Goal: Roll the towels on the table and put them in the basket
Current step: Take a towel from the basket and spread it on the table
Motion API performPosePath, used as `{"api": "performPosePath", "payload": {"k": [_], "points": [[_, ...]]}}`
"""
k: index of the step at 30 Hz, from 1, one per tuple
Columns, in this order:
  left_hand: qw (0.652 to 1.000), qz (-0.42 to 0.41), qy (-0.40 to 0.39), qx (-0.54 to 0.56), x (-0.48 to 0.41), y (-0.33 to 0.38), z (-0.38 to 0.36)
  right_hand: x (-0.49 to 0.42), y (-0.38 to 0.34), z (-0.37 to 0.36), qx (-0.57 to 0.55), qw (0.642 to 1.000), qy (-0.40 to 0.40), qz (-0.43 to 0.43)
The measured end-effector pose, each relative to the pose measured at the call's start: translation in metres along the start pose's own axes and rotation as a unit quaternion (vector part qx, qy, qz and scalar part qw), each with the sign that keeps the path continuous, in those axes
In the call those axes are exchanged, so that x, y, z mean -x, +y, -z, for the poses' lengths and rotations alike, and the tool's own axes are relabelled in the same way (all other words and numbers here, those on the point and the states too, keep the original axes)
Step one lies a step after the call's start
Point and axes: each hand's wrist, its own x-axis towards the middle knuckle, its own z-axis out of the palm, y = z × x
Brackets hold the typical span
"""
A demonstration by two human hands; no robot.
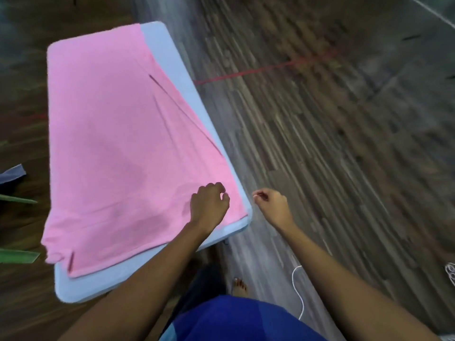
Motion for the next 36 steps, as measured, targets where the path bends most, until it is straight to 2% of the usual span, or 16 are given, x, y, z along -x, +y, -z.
{"api": "performPosePath", "payload": {"k": [5,9,13,17,22,25,31,36], "points": [[0.999,-0.008,-0.001,0.039,-0.038,0.048,-0.011,-0.039,0.011,0.049,-0.01,1.0,0.013,-0.014],[0.997,0.017,0.037,0.058,-0.077,0.056,-0.018,-0.089,-0.001,0.062,0.018,1.0,-0.022,0.009],[0.988,0.09,0.106,0.061,-0.111,0.052,-0.03,-0.142,-0.028,0.057,0.088,0.987,-0.106,0.082],[0.966,0.193,0.133,0.104,-0.122,0.043,-0.051,-0.185,-0.05,0.036,0.165,0.951,-0.209,0.16],[0.919,0.322,0.129,0.185,-0.099,0.048,-0.084,-0.218,-0.062,0.007,0.249,0.87,-0.331,0.266],[0.886,0.367,0.144,0.242,-0.085,0.059,-0.104,-0.229,-0.067,-0.006,0.287,0.815,-0.366,0.346],[0.856,0.438,0.192,0.196,-0.085,0.091,-0.133,-0.264,-0.08,-0.022,0.324,0.668,-0.421,0.521],[0.848,0.479,0.194,0.116,-0.103,0.111,-0.139,-0.309,-0.097,-0.042,0.383,0.519,-0.43,0.631]]}}
